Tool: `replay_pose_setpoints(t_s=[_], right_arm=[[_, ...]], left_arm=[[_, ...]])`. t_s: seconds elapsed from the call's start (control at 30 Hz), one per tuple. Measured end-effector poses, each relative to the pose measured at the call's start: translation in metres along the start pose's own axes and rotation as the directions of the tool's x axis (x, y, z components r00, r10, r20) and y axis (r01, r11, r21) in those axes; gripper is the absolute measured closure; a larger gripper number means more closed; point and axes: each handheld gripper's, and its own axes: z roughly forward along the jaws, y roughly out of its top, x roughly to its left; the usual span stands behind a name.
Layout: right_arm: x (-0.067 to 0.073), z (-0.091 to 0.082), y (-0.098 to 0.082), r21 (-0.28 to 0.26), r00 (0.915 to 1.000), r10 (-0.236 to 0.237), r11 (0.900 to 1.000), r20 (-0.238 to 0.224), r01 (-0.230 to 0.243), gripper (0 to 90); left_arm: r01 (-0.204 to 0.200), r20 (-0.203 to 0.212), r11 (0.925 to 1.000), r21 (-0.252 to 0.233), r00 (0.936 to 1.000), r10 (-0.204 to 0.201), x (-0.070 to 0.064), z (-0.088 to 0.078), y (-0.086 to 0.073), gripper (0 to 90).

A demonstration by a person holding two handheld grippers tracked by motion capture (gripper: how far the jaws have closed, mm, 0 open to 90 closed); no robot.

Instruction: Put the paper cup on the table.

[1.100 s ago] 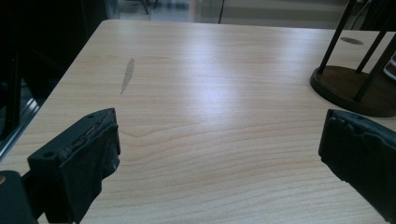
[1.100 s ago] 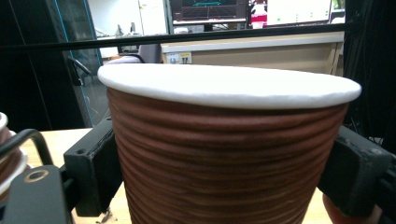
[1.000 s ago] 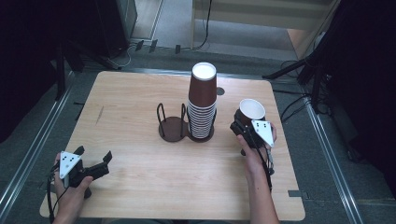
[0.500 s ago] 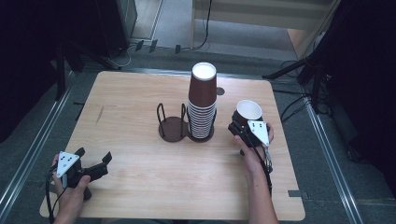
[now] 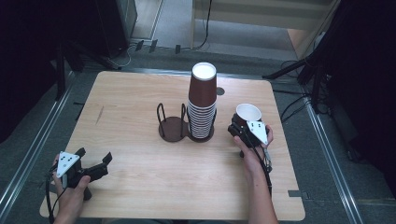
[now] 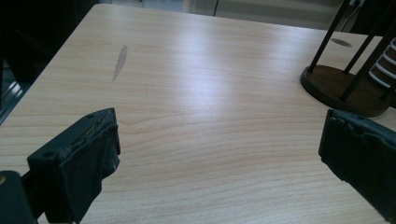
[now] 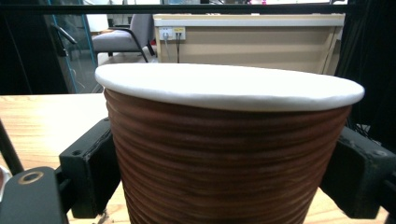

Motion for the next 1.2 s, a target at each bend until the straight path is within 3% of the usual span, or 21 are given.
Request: replay_pose_setpoints(t_s=[0.47,0.7,0.8,1.2], right_arm=[[-0.009,-0.001,-0.004,0.046,0.9996,0.025,0.999,0.015,-0.026,10.4],[-0.010,-0.003,-0.003,0.071,0.9988,0.030,0.997,-0.039,-0.028,0.0],[-0.011,-0.006,0.000,0.057,0.9983,0.011,0.998,-0.057,-0.007,0.0],[-0.020,-0.027,0.013,0.043,0.9970,0.004,0.999,-0.077,-0.001,0.0]], left_arm=[[0.001,-0.008,0.9999,0.014,1.0000,-0.001,0.000,0.000,0.000,0.0],[0.002,-0.010,0.9999,0.017,0.9999,-0.002,0.000,0.000,0.000,0.0],[-0.003,-0.014,0.9998,0.020,0.9999,0.003,-0.001,0.000,0.000,0.0],[0.001,-0.015,0.9998,0.022,0.9999,-0.001,0.000,-0.001,0.000,0.0]])
